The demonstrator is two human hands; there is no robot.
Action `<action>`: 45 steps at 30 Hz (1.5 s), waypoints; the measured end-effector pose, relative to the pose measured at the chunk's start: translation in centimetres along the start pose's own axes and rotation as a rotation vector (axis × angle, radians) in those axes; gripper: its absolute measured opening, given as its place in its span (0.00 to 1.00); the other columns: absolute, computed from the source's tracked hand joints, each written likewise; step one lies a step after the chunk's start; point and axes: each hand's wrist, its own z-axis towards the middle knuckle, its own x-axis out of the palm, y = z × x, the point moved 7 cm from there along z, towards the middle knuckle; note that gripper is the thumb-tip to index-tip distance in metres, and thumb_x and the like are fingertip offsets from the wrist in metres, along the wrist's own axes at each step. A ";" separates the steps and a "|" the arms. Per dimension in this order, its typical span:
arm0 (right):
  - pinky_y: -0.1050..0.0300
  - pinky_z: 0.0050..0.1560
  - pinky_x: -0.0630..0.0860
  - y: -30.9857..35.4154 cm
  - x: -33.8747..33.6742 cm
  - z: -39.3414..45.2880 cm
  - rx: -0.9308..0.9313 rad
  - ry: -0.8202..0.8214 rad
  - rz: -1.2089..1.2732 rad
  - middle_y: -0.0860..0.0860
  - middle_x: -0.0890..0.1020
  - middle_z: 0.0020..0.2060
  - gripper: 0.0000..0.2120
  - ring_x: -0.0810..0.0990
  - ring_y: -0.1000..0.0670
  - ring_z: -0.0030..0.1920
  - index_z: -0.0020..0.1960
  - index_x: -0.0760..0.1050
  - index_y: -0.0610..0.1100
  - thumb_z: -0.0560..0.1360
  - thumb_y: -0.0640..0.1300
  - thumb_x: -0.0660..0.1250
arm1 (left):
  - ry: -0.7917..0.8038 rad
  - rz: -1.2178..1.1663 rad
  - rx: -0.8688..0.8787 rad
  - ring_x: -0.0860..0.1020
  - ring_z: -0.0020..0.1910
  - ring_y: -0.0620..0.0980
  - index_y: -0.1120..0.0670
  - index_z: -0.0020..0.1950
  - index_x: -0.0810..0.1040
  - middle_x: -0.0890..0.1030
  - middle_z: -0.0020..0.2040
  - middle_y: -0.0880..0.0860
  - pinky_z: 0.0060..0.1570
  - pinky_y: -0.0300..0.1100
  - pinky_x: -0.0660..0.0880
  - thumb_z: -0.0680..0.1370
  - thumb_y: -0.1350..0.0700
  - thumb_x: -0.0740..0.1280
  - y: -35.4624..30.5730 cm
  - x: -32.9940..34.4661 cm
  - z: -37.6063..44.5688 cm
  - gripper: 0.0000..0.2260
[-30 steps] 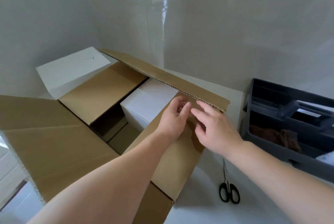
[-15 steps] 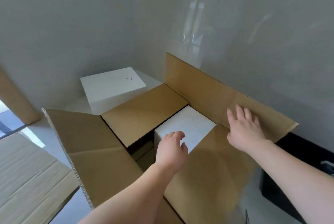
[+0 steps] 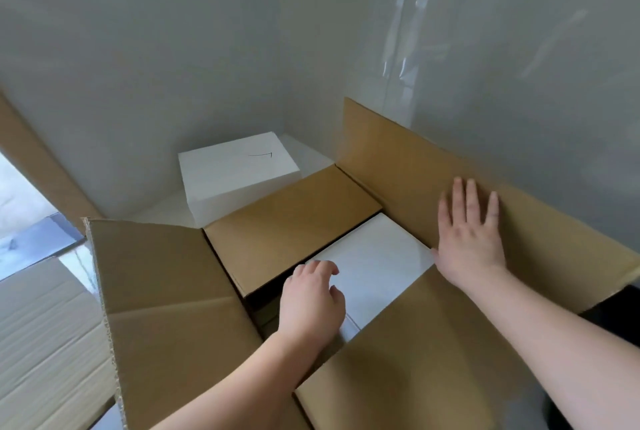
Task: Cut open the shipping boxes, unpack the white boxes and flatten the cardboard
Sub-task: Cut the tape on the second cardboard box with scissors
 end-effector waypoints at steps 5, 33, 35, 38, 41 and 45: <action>0.24 0.65 0.41 -1.1 1.6 3.3 -0.011 0.063 0.053 0.30 0.39 0.73 0.53 0.38 0.26 0.72 0.78 0.39 0.42 0.68 0.76 0.50 | -0.063 0.090 -0.051 0.72 0.55 0.48 0.50 0.60 0.76 0.77 0.54 0.46 0.54 0.40 0.69 0.75 0.57 0.61 1.9 -1.6 0.2 0.14; 0.53 0.44 0.69 2.7 13.4 9.9 -0.222 0.459 0.967 0.44 0.80 0.43 0.17 0.76 0.45 0.43 0.46 0.78 0.40 0.80 0.53 0.59 | 0.057 0.612 -0.657 0.39 0.76 0.62 0.59 0.77 0.48 0.46 0.77 0.63 0.71 0.59 0.35 0.76 0.41 0.56 7.7 -5.5 -3.8 0.36; 0.50 0.44 0.72 2.7 13.3 10.3 -0.228 0.429 0.989 0.42 0.81 0.42 0.16 0.77 0.43 0.42 0.45 0.78 0.40 0.80 0.50 0.60 | 0.065 0.611 -0.669 0.39 0.76 0.62 0.59 0.77 0.46 0.45 0.77 0.64 0.70 0.59 0.33 0.76 0.39 0.56 7.4 -5.3 -3.8 0.38; 0.51 0.40 0.70 2.1 13.3 11.0 -0.195 0.369 0.932 0.41 0.80 0.40 0.15 0.76 0.42 0.40 0.41 0.75 0.40 0.80 0.49 0.60 | 0.089 0.611 -0.660 0.41 0.76 0.61 0.60 0.77 0.46 0.46 0.78 0.63 0.71 0.60 0.35 0.75 0.37 0.57 7.3 -4.1 -3.5 0.40; 0.51 0.42 0.68 1.6 13.8 11.4 -0.143 0.363 0.892 0.37 0.80 0.45 0.16 0.76 0.39 0.44 0.40 0.73 0.39 0.80 0.49 0.60 | 0.080 0.585 -0.650 0.41 0.77 0.60 0.59 0.77 0.47 0.47 0.78 0.62 0.71 0.59 0.36 0.74 0.34 0.57 7.7 -3.3 -2.6 0.43; 0.53 0.45 0.68 2.0 14.1 11.3 -0.109 0.443 0.838 0.36 0.78 0.56 0.19 0.76 0.38 0.54 0.59 0.74 0.35 0.81 0.50 0.58 | 0.055 0.465 -0.705 0.40 0.77 0.56 0.59 0.78 0.46 0.44 0.78 0.59 0.72 0.56 0.39 0.72 0.34 0.60 9.8 -2.5 -3.0 0.45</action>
